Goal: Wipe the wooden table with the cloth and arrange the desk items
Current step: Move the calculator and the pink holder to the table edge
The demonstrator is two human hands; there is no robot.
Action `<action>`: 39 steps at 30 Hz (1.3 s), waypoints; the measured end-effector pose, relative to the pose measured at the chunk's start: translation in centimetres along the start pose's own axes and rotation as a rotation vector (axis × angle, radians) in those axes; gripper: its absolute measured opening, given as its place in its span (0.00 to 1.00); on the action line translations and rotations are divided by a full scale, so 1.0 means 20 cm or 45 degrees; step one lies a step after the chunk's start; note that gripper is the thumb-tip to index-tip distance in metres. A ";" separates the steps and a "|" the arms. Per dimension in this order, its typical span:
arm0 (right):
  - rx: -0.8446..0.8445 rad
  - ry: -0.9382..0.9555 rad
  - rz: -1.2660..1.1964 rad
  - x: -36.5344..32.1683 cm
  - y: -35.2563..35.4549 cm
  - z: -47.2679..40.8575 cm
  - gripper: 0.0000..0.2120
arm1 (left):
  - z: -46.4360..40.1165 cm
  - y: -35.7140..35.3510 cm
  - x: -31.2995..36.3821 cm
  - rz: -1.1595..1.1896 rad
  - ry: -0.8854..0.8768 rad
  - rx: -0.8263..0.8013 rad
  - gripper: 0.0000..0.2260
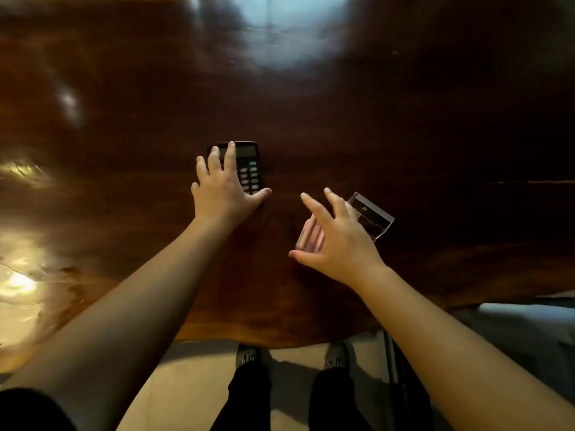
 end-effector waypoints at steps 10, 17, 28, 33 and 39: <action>-0.031 0.012 -0.003 0.04 -0.18 0.01 0.51 | -0.09 -0.24 -0.09 -0.039 0.120 0.020 0.52; 0.021 0.035 0.011 0.04 -0.21 0.01 0.51 | -0.13 -0.30 -0.12 -0.047 0.247 0.015 0.51; 0.044 0.017 -0.053 0.01 -0.14 -0.01 0.49 | -0.10 -0.22 -0.13 0.031 0.245 0.066 0.49; 0.070 0.115 -0.036 -0.16 -0.09 -0.07 0.50 | 0.01 -0.04 -0.23 0.081 0.256 0.194 0.49; 0.075 0.250 -0.040 -0.45 -0.06 -0.18 0.51 | 0.15 0.23 -0.47 0.094 0.307 0.381 0.47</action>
Point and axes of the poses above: each hand's wrist, its own z-axis away from the middle knuckle, its own y-axis out of the back of the hand, x = y × z, the point moved 5 cm from there along -z, towards the middle knuckle, and after that the axes turned 12 degrees about z, right-handed, at the moved point
